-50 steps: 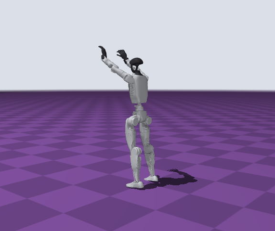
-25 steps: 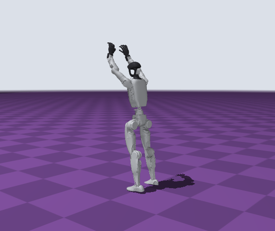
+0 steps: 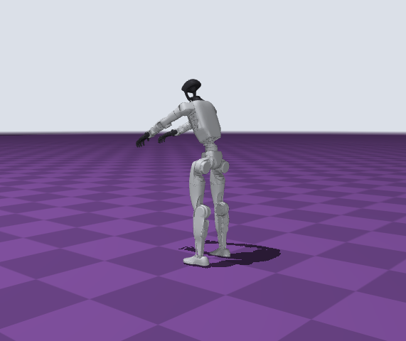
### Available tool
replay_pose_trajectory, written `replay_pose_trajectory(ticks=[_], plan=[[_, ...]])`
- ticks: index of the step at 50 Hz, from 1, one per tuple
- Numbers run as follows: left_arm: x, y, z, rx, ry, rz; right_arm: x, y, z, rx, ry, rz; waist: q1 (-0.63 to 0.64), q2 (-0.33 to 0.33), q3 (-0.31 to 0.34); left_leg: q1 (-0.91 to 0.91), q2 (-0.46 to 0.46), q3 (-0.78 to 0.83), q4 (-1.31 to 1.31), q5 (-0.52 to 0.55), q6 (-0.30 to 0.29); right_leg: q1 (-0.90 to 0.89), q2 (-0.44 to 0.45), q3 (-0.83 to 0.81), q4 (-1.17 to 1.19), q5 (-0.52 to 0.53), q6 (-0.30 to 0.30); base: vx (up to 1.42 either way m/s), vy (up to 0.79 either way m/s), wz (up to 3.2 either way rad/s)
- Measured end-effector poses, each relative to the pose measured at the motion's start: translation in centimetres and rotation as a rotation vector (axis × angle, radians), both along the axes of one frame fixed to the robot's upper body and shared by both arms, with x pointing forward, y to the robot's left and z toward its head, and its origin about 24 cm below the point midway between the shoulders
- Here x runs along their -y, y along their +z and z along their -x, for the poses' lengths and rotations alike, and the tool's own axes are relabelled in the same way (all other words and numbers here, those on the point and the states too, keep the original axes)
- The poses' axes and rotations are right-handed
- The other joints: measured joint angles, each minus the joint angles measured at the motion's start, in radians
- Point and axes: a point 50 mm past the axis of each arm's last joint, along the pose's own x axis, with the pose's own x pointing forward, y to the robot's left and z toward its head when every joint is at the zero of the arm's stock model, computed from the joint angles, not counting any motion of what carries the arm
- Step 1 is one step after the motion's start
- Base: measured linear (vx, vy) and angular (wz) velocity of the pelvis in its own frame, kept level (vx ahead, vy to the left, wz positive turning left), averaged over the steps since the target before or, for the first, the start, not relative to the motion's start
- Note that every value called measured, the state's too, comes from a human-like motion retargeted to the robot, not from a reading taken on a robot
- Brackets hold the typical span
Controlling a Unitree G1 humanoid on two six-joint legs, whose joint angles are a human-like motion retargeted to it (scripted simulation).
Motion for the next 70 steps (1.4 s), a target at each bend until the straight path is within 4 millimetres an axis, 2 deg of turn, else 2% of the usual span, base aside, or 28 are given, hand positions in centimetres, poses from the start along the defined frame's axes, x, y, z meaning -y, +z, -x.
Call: replay_pose_trajectory(ticks=[2, 3, 5, 7, 10, 13, 16, 20, 23, 25, 27, 32, 37, 40, 46, 49, 59, 63, 65, 70], plan=[[-0.5, -1.6, 0.3, -0.050, -0.010, 0.016, 0.1, -1.1, 0.2, -0.018, 0.032, -0.019, 0.014, -0.008, -0.016, 0.016, 0.001, 0.010, 0.017, -0.020, 0.004, -0.016, -0.007, 0.004, 0.073, -0.037, 0.012, 0.09, 0.00, -0.20], [-0.9, -1.6, 0.5, -0.042, -0.023, 0.035, 0.1, -1.0, 0.5, -0.003, 0.057, -0.013, 0.007, -0.003, -0.022, 0.014, 0.003, 0.007, 0.019, -0.019, 0.005, 0.006, 0.000, 0.006, 0.030, -0.020, -0.002, 0.09, 0.01, 0.03], [-2.8, -2.3, 1.5, -0.049, -0.052, 0.066, -0.6, -1.8, 1.3, 0.061, 0.145, -0.035, -0.017, -0.005, -0.071, 0.027, 0.006, 0.004, 0.029, -0.032, -0.001, 0.028, 0.004, 0.005, 0.021, -0.025, -0.005, 0.11, 0.01, 0.08], [-3.4, -0.5, 2.7, 0.025, -0.120, 0.064, -0.1, 0.0, 2.4, 0.166, 0.221, -0.035, -0.015, -0.001, -0.088, 0.042, 0.006, 0.004, 0.033, -0.043, -0.004, 0.042, 0.002, 0.004, 0.031, -0.037, 0.003, 0.13, 0.02, 0.03], [-3.8, 3.7, 5.4, 0.149, -0.243, 0.037, 1.6, 3.7, 5.1, 0.293, 0.327, -0.017, -0.003, 0.001, -0.105, 0.064, 0.003, 0.001, 0.035, -0.055, -0.002, 0.062, -0.003, 0.000, 0.044, -0.057, 0.014, 0.14, 0.03, 0.07], [-3.8, 7.1, 8.6, 0.210, -0.358, 0.010, 3.5, 6.6, 8.2, 0.297, 0.395, 0.012, 0.012, 0.004, -0.129, 0.086, -0.001, -0.006, 0.033, -0.065, -0.002, 0.089, -0.008, -0.009, 0.043, -0.070, 0.030, 0.15, 0.04, 0.14], [-4.1, 9.0, 11.6, 0.210, -0.428, 0.003, 5.5, 8.5, 10.9, 0.238, 0.405, 0.053, 0.023, 0.005, -0.157, 0.106, -0.007, -0.012, 0.031, -0.075, -0.003, 0.118, -0.013, -0.017, 0.030, -0.076, 0.049, 0.15, 0.05, 0.13], [-5.2, 10.2, 14.7, 0.192, -0.460, 0.027, 9.3, 9.5, 13.9, 0.160, 0.340, 0.021, 0.051, 0.004, -0.187, 0.132, -0.004, -0.012, 0.030, -0.089, -0.006, 0.149, -0.008, -0.021, 0.018, -0.085, 0.055, 0.13, 0.02, 0.00], [-6.4, 10.5, 16.2, 0.170, -0.444, 0.083, 11.4, 10.1, 15.6, 0.149, 0.269, 0.021, 0.066, 0.000, -0.212, 0.148, 0.001, -0.005, 0.034, -0.102, -0.016, 0.165, -0.002, -0.016, 0.018, -0.094, 0.055, 0.10, 0.01, -0.12], [-7.2, 9.9, 17.0, 0.164, -0.442, 0.145, 13.0, 10.0, 16.9, 0.138, 0.226, -0.002, 0.088, 0.011, -0.235, 0.161, 0.001, 0.000, 0.038, -0.112, -0.016, 0.175, -0.003, -0.012, 0.022, -0.106, 0.055, 0.09, 0.03, -0.14], [-8.5, 9.2, 18.1, 0.188, -0.424, 0.217, 13.7, 10.2, 17.7, 0.142, 0.194, 0.023, 0.089, 0.033, -0.229, 0.177, 0.000, 0.005, 0.035, -0.119, -0.022, 0.193, -0.001, -0.008, 0.013, -0.110, 0.055, 0.07, 0.04, -0.13], [-12.8, 6.7, 23.2, 0.262, -0.296, 0.364, 13.1, 11.0, 19.1, 0.162, 0.197, 0.121, 0.043, 0.097, -0.222, 0.214, 0.000, 0.019, 0.033, -0.136, -0.028, 0.217, -0.002, 0.009, 0.020, -0.127, 0.055, 0.03, 0.03, -0.09], [-14.8, 5.3, 26.6, 0.299, -0.187, 0.379, 12.3, 11.2, 19.4, 0.160, 0.218, 0.172, 0.000, 0.127, -0.222, 0.235, 0.000, 0.030, 0.036, -0.147, -0.032, 0.229, -0.001, 0.023, 0.027, -0.134, 0.055, 0.01, 0.01, -0.04], [-14.9, 5.1, 27.4, 0.301, -0.163, 0.345, 12.0, 11.0, 19.4, 0.150, 0.229, 0.189, -0.016, 0.130, -0.229, 0.240, -0.002, 0.032, 0.038, -0.150, -0.032, 0.235, -0.003, 0.025, 0.026, -0.134, 0.055, 0.00, 0.00, 0.00], [-14.6, 5.3, 27.4, 0.296, -0.166, 0.295, 11.6, 10.5, 19.1, 0.149, 0.253, 0.179, -0.049, 0.126, -0.237, 0.239, -0.003, 0.025, 0.039, -0.149, -0.031, 0.238, -0.005, 0.020, 0.026, -0.134, 0.055, 0.00, 0.00, 0.00], [-14.4, 5.4, 27.2, 0.284, -0.176, 0.286, 11.9, 10.5, 18.9, 0.154, 0.251, 0.155, -0.042, 0.124, -0.233, 0.236, 0.011, 0.035, 0.041, -0.150, -0.033, 0.212, 0.008, 0.014, 0.061, -0.141, 0.055, -0.03, -0.06, -0.16], [-14.5, 5.5, 27.5, 0.228, -0.164, 0.235, 13.0, 8.3, 18.4, 0.130, 0.247, 0.068, -0.078, 0.076, -0.242, 0.236, -0.004, 0.037, 0.039, -0.146, -0.035, 0.229, -0.004, 0.031, 0.025, -0.129, 0.055, 0.00, 0.02, 0.05], [-13.9, 6.4, 27.1, 0.237, -0.193, 0.192, 14.2, 7.6, 18.9, 0.143, 0.214, 0.018, -0.042, 0.045, -0.228, 0.235, 0.011, 0.052, 0.041, -0.148, -0.035, 0.196, 0.010, 0.025, 0.075, -0.142, 0.055, -0.01, -0.04, -0.12], [-13.2, 6.8, 26.5, 0.226, -0.229, 0.171, 15.3, 6.4, 20.6, 0.142, 0.184, -0.015, -0.034, 0.021, -0.233, 0.239, -0.006, 0.036, 0.038, -0.145, -0.034, 0.232, -0.007, 0.031, 0.025, -0.128, 0.055, 0.01, 0.04, 0.16], [-12.6, 6.8, 26.1, 0.216, -0.260, 0.169, 15.9, 6.0, 21.5, 0.138, 0.160, -0.027, -0.010, 0.017, -0.242, 0.233, -0.006, 0.034, 0.039, -0.145, -0.033, 0.228, -0.007, 0.030, 0.023, -0.128, 0.055, 0.00, 0.01, 0.05]])
